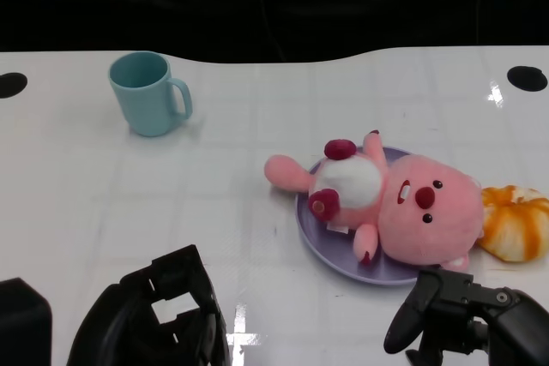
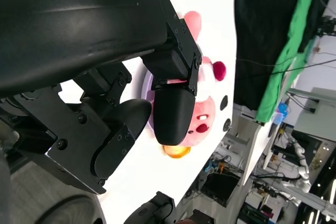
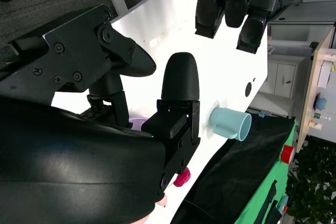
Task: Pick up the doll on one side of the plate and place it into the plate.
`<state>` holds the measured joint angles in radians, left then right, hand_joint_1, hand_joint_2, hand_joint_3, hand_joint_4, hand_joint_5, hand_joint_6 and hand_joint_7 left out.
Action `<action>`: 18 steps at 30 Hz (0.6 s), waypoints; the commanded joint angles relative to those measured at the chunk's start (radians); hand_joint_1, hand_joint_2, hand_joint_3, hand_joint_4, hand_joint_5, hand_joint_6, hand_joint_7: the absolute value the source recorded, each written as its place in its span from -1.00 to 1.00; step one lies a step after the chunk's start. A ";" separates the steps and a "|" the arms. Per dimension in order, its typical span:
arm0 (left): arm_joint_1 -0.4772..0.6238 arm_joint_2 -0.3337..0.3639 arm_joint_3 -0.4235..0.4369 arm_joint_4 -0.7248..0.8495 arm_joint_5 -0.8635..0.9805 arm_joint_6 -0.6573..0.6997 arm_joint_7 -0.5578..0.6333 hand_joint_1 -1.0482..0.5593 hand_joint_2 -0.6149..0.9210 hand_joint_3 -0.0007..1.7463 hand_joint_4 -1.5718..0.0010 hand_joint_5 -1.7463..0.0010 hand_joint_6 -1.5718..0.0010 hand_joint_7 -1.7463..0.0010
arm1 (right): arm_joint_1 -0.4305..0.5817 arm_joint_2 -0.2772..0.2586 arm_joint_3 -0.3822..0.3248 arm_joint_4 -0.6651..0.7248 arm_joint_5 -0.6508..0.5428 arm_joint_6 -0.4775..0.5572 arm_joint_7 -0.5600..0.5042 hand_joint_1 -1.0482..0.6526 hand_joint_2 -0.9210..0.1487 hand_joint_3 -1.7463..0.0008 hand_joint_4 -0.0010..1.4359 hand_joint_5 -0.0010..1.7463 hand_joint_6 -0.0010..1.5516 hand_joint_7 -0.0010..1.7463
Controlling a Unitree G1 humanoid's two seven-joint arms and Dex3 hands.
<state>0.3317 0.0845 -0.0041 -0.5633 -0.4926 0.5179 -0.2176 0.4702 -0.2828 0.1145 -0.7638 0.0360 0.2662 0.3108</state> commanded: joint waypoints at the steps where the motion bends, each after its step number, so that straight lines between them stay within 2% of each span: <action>1: -0.016 0.011 0.022 0.000 -0.021 0.037 0.021 0.21 0.22 0.82 -0.26 -1.00 -0.02 -0.96 | 0.001 -0.014 -0.013 -0.001 0.004 -0.014 0.004 0.09 -0.38 -0.19 -0.10 0.89 -0.24 0.53; 9: -0.012 0.012 0.033 -0.026 -0.055 0.098 0.035 0.22 0.25 0.79 -0.25 -1.00 -0.03 -0.93 | 0.006 -0.011 -0.013 -0.007 0.005 -0.011 0.003 0.10 -0.38 -0.20 -0.09 0.89 -0.26 0.53; 18: -0.005 0.018 0.029 -0.040 -0.055 0.097 0.030 0.19 0.24 0.80 -0.27 -1.00 -0.05 -0.93 | 0.009 -0.011 -0.015 -0.014 0.008 -0.007 0.002 0.10 -0.41 -0.18 -0.11 0.89 -0.26 0.53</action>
<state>0.3254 0.0889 0.0206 -0.5877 -0.5453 0.6117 -0.1956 0.4759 -0.2839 0.1125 -0.7668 0.0371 0.2638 0.3142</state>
